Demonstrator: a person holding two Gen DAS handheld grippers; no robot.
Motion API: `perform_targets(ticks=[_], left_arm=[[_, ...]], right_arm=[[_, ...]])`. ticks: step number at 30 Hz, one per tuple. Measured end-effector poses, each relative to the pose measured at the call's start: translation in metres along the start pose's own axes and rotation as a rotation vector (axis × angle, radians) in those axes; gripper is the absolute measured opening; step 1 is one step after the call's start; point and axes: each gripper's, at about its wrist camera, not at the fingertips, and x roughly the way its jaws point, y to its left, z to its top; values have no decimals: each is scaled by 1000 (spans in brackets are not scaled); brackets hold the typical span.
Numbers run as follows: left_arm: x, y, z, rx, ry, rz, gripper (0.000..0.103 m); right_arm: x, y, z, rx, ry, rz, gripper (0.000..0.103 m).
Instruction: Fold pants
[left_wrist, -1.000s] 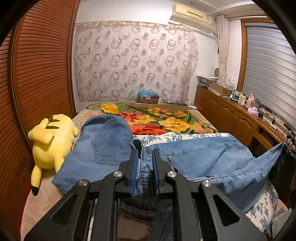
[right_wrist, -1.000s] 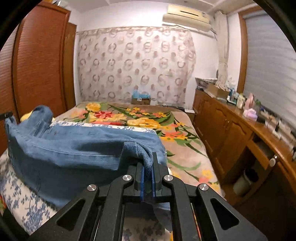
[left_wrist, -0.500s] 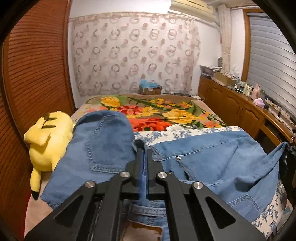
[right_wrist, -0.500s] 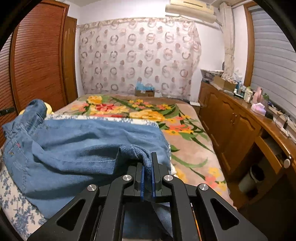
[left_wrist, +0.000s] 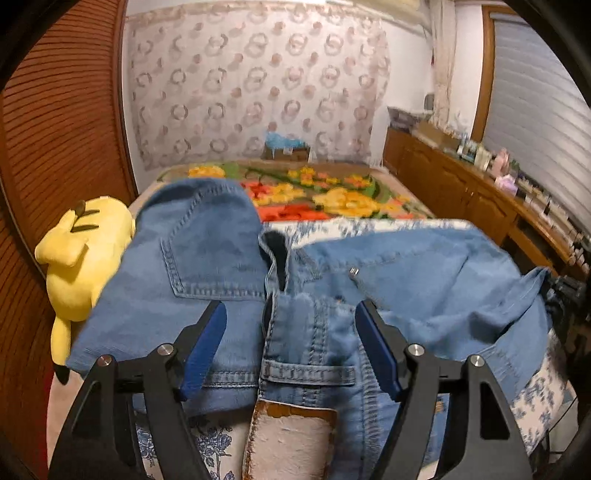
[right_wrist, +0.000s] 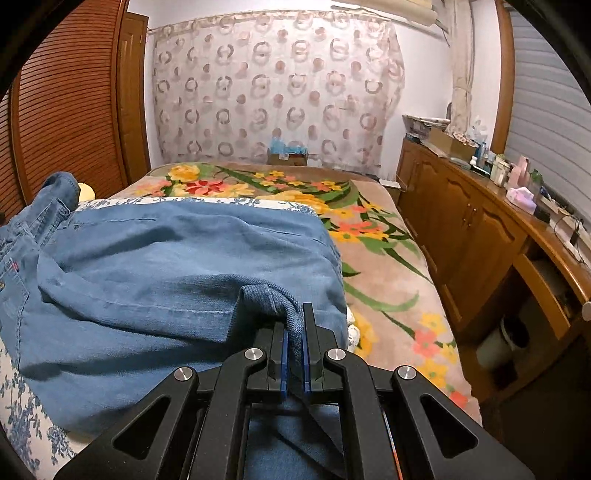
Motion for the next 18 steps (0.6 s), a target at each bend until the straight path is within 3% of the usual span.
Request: perform_targets(ticks=[4, 6, 10, 14, 18], left_arm=[[15, -2, -8, 0, 48, -26, 56], [18, -5, -11, 10, 63, -37, 43], [20, -9, -17, 40, 77, -21, 31], [7, -19, -15, 95, 33, -7, 16], [-16, -20, -1, 87, -52, -8, 15]], right_arm=[[2, 1, -1, 2, 8, -1, 5], [1, 2, -2, 1, 11, -2, 5], [1, -1, -2, 15, 8, 5, 5], [-2, -7, 1, 30, -10, 14, 5], [-13, -10, 9, 24, -52, 14, 5]])
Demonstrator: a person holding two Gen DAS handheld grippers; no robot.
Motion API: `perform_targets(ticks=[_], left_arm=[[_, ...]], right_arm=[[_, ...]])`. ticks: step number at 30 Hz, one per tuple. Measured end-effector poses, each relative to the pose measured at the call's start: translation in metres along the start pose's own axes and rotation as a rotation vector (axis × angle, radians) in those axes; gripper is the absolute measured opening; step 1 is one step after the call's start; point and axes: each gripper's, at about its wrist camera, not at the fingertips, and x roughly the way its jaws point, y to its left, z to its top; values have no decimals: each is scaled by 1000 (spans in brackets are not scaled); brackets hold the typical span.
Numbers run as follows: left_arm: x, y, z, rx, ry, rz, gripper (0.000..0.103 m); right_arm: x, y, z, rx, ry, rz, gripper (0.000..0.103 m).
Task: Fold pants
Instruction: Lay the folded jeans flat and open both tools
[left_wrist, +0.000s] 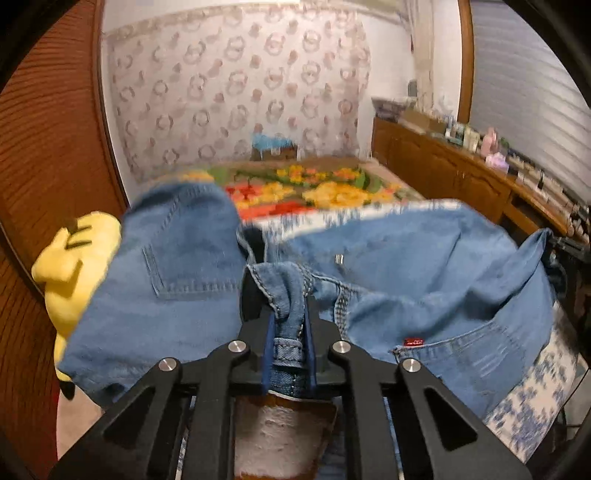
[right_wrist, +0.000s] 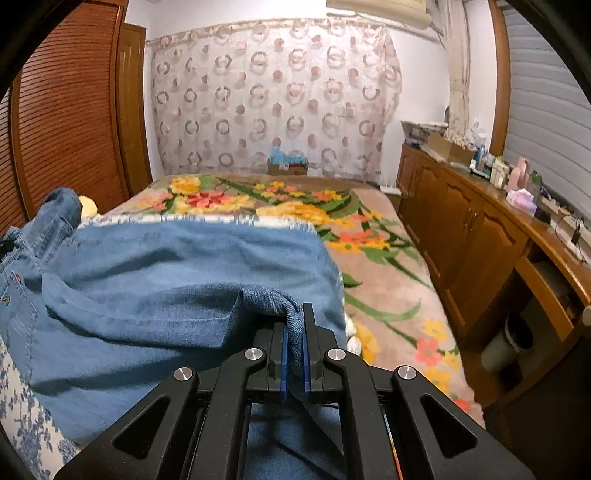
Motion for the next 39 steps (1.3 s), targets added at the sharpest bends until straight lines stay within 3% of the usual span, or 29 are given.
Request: perform_targets(ticks=[4, 8, 19, 25, 31, 34, 38, 39], left_arm=[[-20, 5, 27, -19, -96, 15, 15], [-15, 11, 50, -25, -134, 21, 15], [44, 24, 94, -49, -141, 68, 15], [89, 25, 102, -35, -64, 77, 16], [107, 23, 95, -35, -16, 93, 20], [110, 23, 94, -35, 7, 102, 30], [103, 23, 95, -26, -11, 118, 58], [99, 23, 95, -24, -18, 113, 61]], right_arm=[[-15, -9, 16, 14, -72, -14, 5], [-16, -19, 36, 15, -108, -24, 5], [33, -13, 70, -50, -99, -67, 5], [86, -7, 74, -77, 11, -63, 5], [122, -1, 61, -70, 82, -59, 5], [132, -4, 69, -57, 100, -60, 5], [139, -3, 84, -58, 120, -88, 29], [137, -2, 85, -59, 115, -95, 30]])
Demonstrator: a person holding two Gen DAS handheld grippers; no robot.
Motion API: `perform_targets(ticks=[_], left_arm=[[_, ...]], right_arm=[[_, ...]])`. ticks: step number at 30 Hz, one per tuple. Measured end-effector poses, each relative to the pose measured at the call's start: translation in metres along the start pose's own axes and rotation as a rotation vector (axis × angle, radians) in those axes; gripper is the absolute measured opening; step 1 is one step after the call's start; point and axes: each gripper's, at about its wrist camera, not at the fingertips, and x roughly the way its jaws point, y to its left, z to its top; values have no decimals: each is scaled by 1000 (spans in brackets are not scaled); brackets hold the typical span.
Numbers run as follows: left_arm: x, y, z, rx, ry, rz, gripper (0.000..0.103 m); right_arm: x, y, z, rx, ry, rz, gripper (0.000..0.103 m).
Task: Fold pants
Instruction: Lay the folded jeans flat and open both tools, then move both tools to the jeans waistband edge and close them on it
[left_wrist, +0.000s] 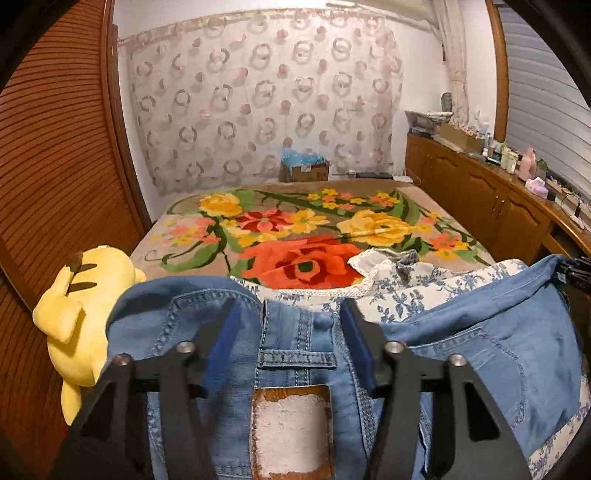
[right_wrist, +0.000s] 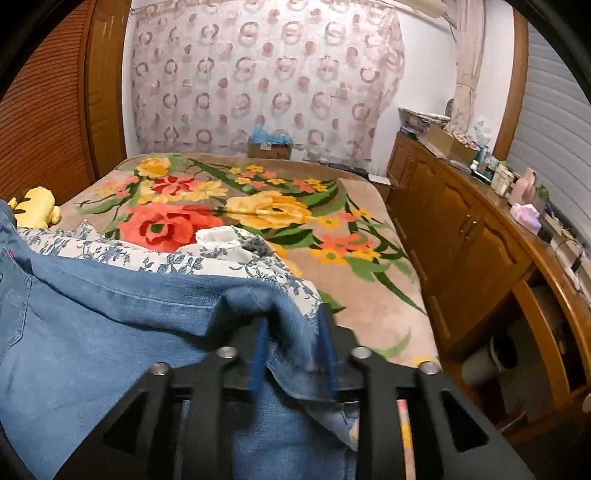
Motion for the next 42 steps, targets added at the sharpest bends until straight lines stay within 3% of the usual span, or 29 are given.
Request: perform_targets(ticks=[3, 6, 9, 19, 29, 42], left_arm=[[-7, 1, -1, 8, 0, -14, 64], [-15, -1, -5, 22, -3, -21, 67], [-22, -3, -9, 28, 0, -28, 68], [-48, -18, -20, 39, -16, -58, 68], [-71, -15, -50, 33, -7, -83, 68], [-92, 1, -107, 6, 50, -89, 68]], right_arm=[[-9, 1, 1, 11, -15, -5, 46], [-20, 3, -1, 18, -32, 3, 51], [-33, 7, -11, 24, -46, 11, 51], [-87, 43, -40, 31, -68, 182, 51], [-114, 63, -90, 39, -8, 290, 51], [-153, 59, -109, 5, 61, 374, 51]])
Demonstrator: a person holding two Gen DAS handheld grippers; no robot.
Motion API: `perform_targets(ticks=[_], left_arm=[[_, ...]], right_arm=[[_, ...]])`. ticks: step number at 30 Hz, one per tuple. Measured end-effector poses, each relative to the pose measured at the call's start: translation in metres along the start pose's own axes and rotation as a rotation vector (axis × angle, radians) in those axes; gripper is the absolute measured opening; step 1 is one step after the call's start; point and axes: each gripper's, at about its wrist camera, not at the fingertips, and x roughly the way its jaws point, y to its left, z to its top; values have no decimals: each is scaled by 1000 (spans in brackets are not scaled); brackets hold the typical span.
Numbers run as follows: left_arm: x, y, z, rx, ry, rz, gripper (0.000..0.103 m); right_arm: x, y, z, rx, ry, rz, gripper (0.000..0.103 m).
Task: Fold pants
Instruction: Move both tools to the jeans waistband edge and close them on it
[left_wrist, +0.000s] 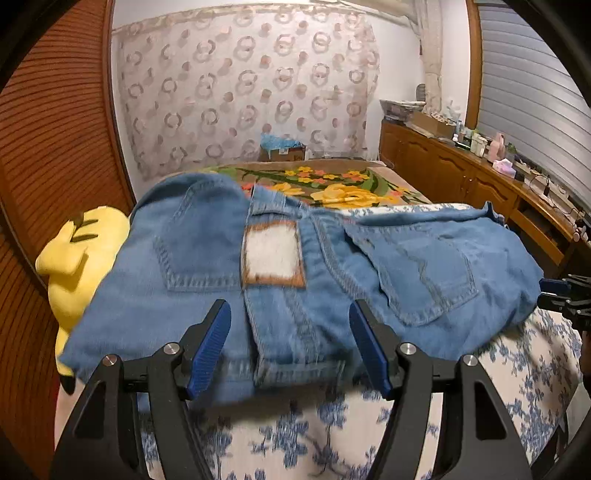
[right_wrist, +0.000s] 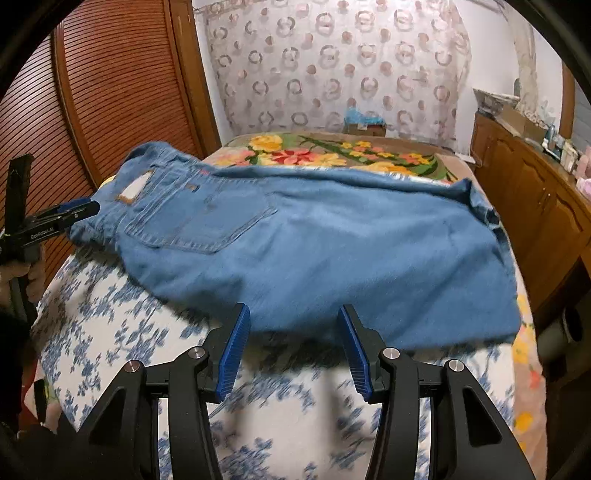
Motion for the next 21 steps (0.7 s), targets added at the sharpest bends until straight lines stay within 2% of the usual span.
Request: perform_targets(ticks=[4, 10, 15, 18, 21], left_arm=[[-5, 2, -15, 6, 9, 15, 68], [0, 10, -31, -38, 39, 14, 68], [0, 5, -30, -19, 24, -4, 67], [3, -2, -25, 7, 19, -14, 55], [12, -5, -22, 29, 41, 3, 53]], right_arm=[[-4, 1, -4, 1, 27, 23, 51], [7, -7, -6, -1, 88, 56, 51], [13, -8, 12, -12, 65, 58, 51], [20, -6, 18, -3, 50, 53, 51], [30, -4, 19, -1, 48, 50, 51]])
